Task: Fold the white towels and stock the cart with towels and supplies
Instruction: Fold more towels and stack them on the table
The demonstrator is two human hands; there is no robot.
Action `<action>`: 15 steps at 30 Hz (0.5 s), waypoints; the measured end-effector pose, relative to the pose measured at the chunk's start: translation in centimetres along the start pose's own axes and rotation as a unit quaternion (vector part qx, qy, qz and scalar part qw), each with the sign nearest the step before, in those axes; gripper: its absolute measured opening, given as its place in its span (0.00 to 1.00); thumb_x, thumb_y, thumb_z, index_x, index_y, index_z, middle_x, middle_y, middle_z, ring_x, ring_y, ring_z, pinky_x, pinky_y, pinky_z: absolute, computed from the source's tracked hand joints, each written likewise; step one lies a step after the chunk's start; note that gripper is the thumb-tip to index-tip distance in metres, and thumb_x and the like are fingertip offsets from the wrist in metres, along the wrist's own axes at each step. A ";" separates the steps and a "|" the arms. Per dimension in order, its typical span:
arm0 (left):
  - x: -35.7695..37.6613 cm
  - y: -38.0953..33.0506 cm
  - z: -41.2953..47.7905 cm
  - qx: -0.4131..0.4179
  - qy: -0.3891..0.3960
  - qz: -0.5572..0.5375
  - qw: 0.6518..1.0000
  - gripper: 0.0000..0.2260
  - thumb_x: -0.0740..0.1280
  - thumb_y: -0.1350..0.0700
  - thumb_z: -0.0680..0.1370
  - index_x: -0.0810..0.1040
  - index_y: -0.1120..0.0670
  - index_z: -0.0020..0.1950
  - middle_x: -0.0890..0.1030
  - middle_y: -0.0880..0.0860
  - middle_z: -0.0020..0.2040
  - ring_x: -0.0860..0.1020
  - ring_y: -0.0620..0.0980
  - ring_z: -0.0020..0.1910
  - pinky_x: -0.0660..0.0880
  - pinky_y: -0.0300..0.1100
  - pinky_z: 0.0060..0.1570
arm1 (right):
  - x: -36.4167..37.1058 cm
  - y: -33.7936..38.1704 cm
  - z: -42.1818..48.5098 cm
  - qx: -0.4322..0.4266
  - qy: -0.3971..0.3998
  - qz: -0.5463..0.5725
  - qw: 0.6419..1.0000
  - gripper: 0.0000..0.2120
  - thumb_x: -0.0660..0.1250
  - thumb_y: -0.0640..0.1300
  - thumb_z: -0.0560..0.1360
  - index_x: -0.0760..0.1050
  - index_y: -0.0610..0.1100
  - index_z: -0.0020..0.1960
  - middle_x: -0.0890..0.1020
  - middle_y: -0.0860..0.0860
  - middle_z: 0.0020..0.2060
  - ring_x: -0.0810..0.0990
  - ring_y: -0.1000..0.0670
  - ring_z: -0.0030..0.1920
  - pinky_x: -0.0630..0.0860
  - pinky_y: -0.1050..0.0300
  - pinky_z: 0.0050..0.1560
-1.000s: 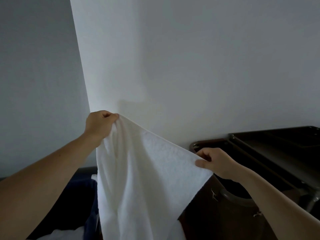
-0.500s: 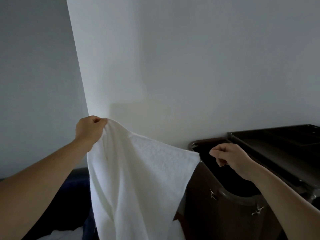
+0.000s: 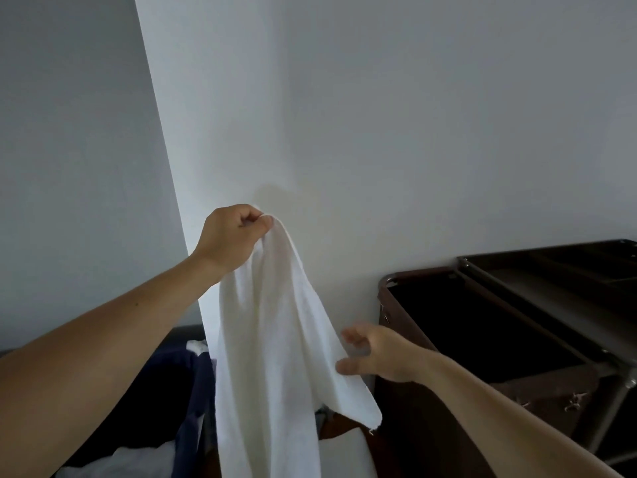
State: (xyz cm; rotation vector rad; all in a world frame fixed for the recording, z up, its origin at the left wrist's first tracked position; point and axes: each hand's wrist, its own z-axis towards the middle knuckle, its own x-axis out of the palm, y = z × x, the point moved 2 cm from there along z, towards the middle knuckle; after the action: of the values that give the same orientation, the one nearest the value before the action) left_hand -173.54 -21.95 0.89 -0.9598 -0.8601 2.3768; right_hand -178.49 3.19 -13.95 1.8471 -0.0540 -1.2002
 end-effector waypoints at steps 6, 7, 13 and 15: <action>-0.6 0.2 -0.1 -0.027 -0.025 -0.005 0.999 0.10 0.69 0.53 0.78 0.83 0.59 0.45 0.82 0.56 0.40 0.75 0.46 0.35 0.71 0.36 0.36 | 0.7 -0.4 -0.4 -0.005 -0.044 -0.005 0.999 0.11 0.68 0.56 0.78 0.78 0.51 0.55 0.80 0.59 0.46 0.79 0.59 0.48 0.76 0.64 0.50; -0.5 0.2 -0.1 -0.029 -0.024 -0.004 0.999 0.10 0.69 0.53 0.78 0.83 0.59 0.46 0.81 0.54 0.39 0.75 0.46 0.35 0.71 0.37 0.37 | 0.5 0.0 -0.6 -0.008 -0.059 0.037 0.998 0.17 0.66 0.60 0.77 0.78 0.49 0.58 0.80 0.59 0.47 0.79 0.59 0.48 0.76 0.62 0.51; 0.9 -0.4 -0.4 -0.017 -0.006 0.017 1.000 0.10 0.68 0.53 0.79 0.83 0.59 0.45 0.83 0.51 0.40 0.76 0.44 0.37 0.72 0.37 0.40 | 1.0 3.7 -0.8 -0.014 -0.084 -0.019 0.996 0.35 0.72 0.63 0.71 0.65 0.51 0.72 0.78 0.55 0.59 0.79 0.52 0.56 0.76 0.56 0.56; 0.6 -0.5 -0.1 -0.023 -0.015 0.011 1.000 0.09 0.68 0.54 0.78 0.83 0.59 0.45 0.82 0.50 0.38 0.76 0.44 0.36 0.72 0.37 0.39 | 1.6 3.3 -0.5 0.013 -0.085 -0.098 0.991 0.27 0.72 0.58 0.73 0.68 0.50 0.67 0.78 0.54 0.56 0.79 0.50 0.54 0.75 0.59 0.50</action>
State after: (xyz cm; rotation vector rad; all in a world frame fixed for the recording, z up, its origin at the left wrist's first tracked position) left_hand -173.74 -21.19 0.89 -0.9583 -0.9227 2.4061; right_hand -175.95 0.82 -12.71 1.8013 0.0180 -1.4987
